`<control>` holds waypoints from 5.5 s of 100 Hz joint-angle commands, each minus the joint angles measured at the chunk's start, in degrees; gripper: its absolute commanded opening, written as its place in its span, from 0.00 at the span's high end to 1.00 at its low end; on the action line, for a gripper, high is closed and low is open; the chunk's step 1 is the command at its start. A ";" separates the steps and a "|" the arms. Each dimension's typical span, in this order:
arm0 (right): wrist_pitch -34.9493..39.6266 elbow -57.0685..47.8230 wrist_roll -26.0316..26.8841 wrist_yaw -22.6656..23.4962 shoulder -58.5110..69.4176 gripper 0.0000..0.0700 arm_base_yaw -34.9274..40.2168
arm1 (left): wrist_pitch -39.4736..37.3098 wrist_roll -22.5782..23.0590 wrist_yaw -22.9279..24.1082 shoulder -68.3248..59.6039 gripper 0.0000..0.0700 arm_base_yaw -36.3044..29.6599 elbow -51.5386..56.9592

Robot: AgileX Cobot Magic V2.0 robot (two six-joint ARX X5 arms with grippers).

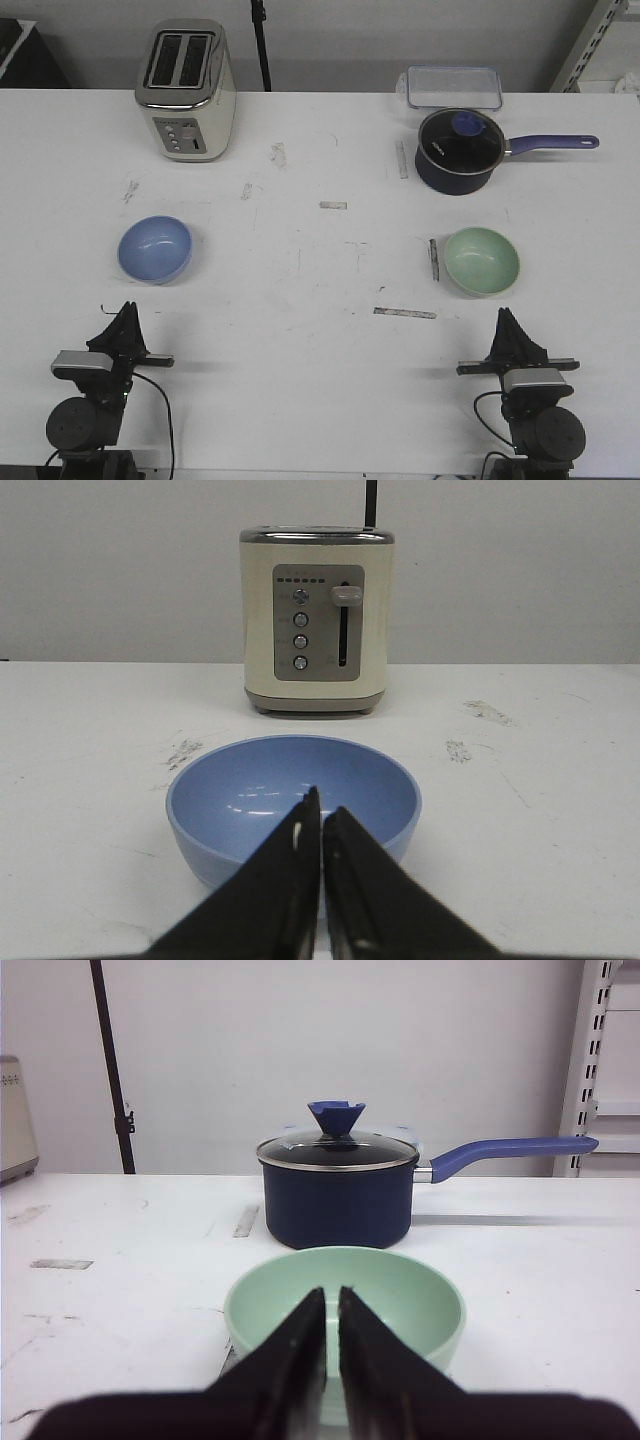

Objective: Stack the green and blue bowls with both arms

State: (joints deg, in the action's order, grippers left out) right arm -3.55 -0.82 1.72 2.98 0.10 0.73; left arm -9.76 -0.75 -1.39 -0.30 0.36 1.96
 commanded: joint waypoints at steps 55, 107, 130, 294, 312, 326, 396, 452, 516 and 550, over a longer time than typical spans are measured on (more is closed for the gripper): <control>-0.74 0.09 0.17 -0.02 -0.02 0.98 -0.04 | -0.63 0.50 0.13 0.11 1.00 0.04 -1.27; 2.93 -2.16 0.46 -0.02 0.02 0.98 -0.02 | -0.63 0.50 0.13 0.11 1.00 0.04 -1.27; 7.65 -8.50 0.42 -0.44 4.09 0.98 -0.04 | -0.63 0.50 0.13 0.11 1.00 0.04 -1.27; 57.66 -80.00 6.23 13.68 82.18 0.53 -17.68 | -0.63 0.50 0.11 0.11 1.00 0.04 -1.27; 57.66 -79.84 6.19 13.53 82.90 0.29 -18.43 | -0.63 0.50 0.11 0.11 1.00 0.04 -1.27; 58.03 -79.58 5.99 13.55 83.78 0.23 -18.43 | -0.63 0.50 0.11 0.11 1.00 0.04 -1.27; 49.72 -69.94 5.75 13.68 89.88 0.23 -17.62 | -0.63 0.50 0.13 0.11 1.00 0.04 -1.27; 45.72 -66.60 5.75 13.53 93.31 0.57 -15.52 | -0.63 0.50 0.13 0.11 1.00 0.04 -1.27; 44.06 -66.79 7.37 14.01 91.65 0.98 -15.32 | -0.63 0.50 0.11 0.11 1.00 0.04 -1.27; 43.85 -66.79 10.84 21.11 84.61 0.98 -11.50 | -0.63 0.50 0.13 0.11 1.00 0.04 -1.27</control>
State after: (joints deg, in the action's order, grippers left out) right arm 40.73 -66.94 10.68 23.53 84.88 -12.23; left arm -9.74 -0.75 -1.39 -0.30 0.36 1.96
